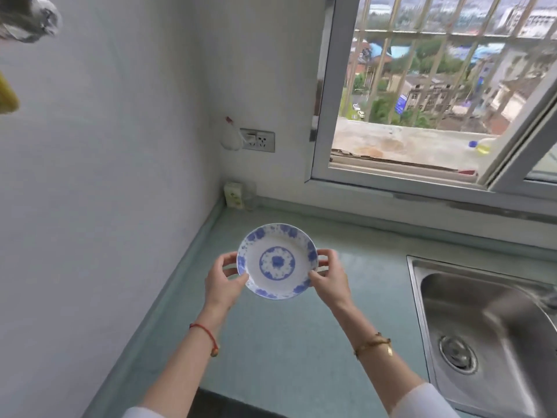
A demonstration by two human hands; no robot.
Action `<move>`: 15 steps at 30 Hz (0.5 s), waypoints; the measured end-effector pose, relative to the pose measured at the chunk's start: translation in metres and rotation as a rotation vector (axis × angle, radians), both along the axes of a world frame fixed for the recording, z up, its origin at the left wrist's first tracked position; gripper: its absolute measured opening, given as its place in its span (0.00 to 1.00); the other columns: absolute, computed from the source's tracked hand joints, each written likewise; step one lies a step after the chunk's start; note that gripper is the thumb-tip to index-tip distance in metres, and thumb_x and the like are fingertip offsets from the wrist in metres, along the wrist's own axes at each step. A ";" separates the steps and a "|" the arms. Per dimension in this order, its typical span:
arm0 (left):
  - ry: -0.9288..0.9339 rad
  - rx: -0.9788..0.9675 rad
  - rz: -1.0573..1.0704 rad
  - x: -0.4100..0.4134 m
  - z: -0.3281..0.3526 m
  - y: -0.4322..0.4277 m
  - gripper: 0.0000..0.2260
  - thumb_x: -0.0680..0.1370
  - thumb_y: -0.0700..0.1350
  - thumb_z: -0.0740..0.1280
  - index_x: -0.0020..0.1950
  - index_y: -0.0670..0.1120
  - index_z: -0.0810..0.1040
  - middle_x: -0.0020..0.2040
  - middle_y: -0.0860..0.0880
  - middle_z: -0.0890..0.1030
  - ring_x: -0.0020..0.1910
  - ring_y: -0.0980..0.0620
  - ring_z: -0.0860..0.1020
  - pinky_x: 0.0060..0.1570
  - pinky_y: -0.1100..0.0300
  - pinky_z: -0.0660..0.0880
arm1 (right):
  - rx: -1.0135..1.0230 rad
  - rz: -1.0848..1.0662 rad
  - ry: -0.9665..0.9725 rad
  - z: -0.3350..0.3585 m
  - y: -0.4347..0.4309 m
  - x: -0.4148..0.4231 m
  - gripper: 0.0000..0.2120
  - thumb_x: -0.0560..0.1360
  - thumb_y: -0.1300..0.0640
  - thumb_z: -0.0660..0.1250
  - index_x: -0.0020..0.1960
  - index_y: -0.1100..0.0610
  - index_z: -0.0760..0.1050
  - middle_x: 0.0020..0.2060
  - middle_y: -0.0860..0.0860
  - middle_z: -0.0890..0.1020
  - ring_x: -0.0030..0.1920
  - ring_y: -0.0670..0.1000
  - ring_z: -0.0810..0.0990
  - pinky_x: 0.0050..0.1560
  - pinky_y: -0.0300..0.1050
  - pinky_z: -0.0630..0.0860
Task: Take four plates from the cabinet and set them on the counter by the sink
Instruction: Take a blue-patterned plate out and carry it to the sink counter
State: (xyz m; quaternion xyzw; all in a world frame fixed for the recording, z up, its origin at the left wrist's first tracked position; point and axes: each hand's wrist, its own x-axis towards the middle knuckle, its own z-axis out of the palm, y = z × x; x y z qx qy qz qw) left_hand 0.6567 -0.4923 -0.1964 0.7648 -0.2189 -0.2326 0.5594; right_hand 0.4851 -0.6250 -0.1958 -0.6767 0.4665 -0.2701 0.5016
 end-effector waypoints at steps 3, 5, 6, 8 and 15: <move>0.028 0.038 -0.015 0.035 -0.027 -0.041 0.19 0.71 0.34 0.73 0.60 0.46 0.77 0.54 0.50 0.81 0.55 0.48 0.80 0.55 0.51 0.79 | 0.055 -0.035 0.039 -0.031 -0.036 0.035 0.18 0.73 0.68 0.64 0.59 0.54 0.71 0.50 0.57 0.75 0.41 0.51 0.82 0.32 0.37 0.80; 0.052 0.057 -0.022 0.057 -0.045 -0.065 0.19 0.70 0.33 0.73 0.59 0.47 0.78 0.53 0.50 0.81 0.55 0.47 0.80 0.55 0.50 0.79 | 0.098 -0.045 0.056 -0.053 -0.058 0.056 0.19 0.72 0.69 0.62 0.61 0.55 0.70 0.48 0.59 0.77 0.42 0.56 0.83 0.38 0.47 0.83; 0.066 0.066 -0.023 0.070 -0.056 -0.079 0.20 0.70 0.33 0.73 0.58 0.48 0.78 0.53 0.50 0.81 0.55 0.47 0.80 0.54 0.51 0.79 | 0.113 -0.058 0.069 -0.066 -0.071 0.068 0.19 0.73 0.69 0.62 0.61 0.56 0.70 0.47 0.60 0.78 0.42 0.56 0.83 0.38 0.48 0.83; 0.089 0.082 -0.022 0.086 -0.074 -0.099 0.20 0.70 0.32 0.73 0.59 0.47 0.77 0.53 0.50 0.81 0.55 0.47 0.80 0.51 0.55 0.78 | 0.125 -0.078 0.098 -0.083 -0.088 0.086 0.18 0.73 0.68 0.62 0.62 0.56 0.70 0.49 0.62 0.79 0.44 0.58 0.83 0.36 0.46 0.80; 0.150 0.131 -0.018 0.133 -0.125 -0.145 0.21 0.71 0.30 0.73 0.61 0.43 0.76 0.59 0.44 0.81 0.57 0.45 0.79 0.58 0.51 0.77 | 0.175 -0.121 0.162 -0.134 -0.128 0.138 0.18 0.75 0.67 0.62 0.63 0.56 0.69 0.53 0.63 0.78 0.44 0.56 0.81 0.34 0.39 0.75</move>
